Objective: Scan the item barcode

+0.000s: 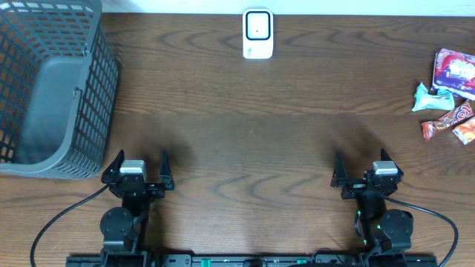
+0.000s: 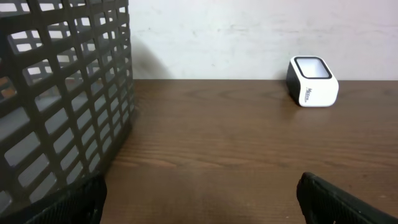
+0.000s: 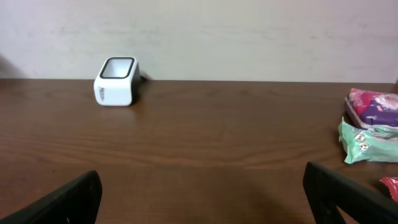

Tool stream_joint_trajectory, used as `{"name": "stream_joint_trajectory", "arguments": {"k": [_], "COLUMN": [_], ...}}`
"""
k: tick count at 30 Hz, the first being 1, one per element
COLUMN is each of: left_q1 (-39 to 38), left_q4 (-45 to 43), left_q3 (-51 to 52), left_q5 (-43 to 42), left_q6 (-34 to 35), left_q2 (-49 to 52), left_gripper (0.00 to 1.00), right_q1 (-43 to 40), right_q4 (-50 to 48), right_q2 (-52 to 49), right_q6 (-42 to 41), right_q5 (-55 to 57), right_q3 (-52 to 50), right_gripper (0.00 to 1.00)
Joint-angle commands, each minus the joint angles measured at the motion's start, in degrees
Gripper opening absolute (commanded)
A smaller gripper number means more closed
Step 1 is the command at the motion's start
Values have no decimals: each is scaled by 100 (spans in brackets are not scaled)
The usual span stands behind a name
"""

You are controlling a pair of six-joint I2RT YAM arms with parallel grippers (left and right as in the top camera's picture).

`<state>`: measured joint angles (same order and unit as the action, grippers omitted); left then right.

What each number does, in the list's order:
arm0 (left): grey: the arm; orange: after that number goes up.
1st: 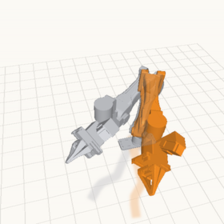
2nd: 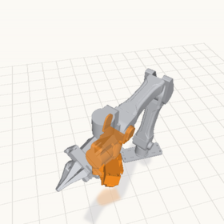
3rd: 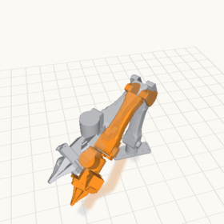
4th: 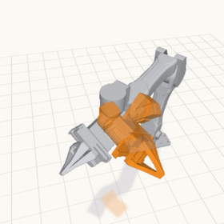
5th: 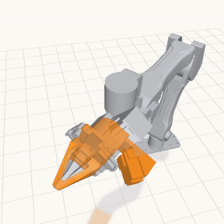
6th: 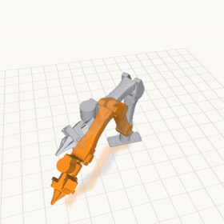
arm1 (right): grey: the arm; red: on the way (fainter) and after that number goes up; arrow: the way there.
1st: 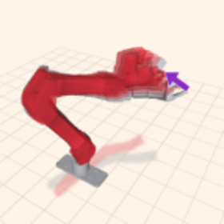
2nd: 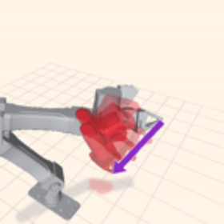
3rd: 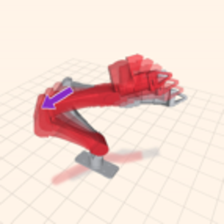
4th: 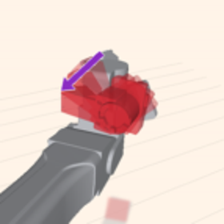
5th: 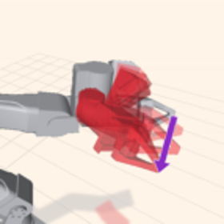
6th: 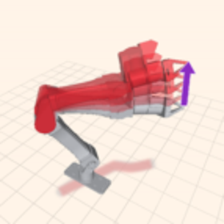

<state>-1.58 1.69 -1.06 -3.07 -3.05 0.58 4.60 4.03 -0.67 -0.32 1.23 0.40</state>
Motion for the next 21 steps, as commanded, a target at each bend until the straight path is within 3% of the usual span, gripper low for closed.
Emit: {"name": "stream_joint_trajectory", "arguments": {"k": [1,21], "left_q1": [28,28], "left_q4": [251,227], "left_q3": [83,83], "left_q5": [9,11], "left_q6": [-72,52], "left_q2": [-48,-48], "left_gripper": [98,98], "right_q1": [-39,-39], "right_q4": [24,24], "right_q2": [35,35], "right_q6": [79,79], "right_q5": [-9,-9], "right_q3": [-11,-9], "right_gripper": [99,99]}}
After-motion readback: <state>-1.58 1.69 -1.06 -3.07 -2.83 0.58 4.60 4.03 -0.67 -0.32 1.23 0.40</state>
